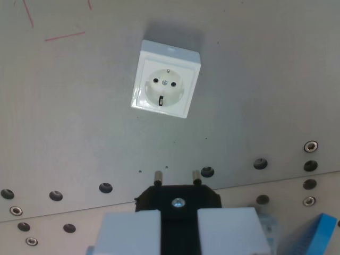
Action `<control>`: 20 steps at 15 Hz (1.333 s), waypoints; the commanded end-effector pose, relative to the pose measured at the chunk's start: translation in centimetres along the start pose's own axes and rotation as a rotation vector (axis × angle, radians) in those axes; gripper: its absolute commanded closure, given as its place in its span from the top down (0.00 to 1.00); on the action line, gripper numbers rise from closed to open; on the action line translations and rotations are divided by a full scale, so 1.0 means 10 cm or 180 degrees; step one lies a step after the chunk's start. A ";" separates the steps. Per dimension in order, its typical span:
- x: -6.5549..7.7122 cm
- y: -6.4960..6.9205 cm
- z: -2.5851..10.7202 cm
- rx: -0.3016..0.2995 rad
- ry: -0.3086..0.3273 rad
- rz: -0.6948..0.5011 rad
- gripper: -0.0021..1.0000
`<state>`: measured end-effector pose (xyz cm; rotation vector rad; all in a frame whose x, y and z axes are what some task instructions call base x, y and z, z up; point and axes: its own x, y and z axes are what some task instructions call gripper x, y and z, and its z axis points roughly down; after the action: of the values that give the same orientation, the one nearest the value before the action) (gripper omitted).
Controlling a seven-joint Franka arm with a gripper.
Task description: Move above the white socket
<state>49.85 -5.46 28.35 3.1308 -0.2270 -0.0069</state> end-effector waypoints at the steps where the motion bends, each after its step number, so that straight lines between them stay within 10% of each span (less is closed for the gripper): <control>1: 0.00 0.00 0.00 0.0000 0.0002 0.0002 0.00; 20: -0.01 -0.01 0.18 0.0012 0.0120 0.0194 0.00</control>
<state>49.74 -5.45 27.21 3.1280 -0.2526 -0.0316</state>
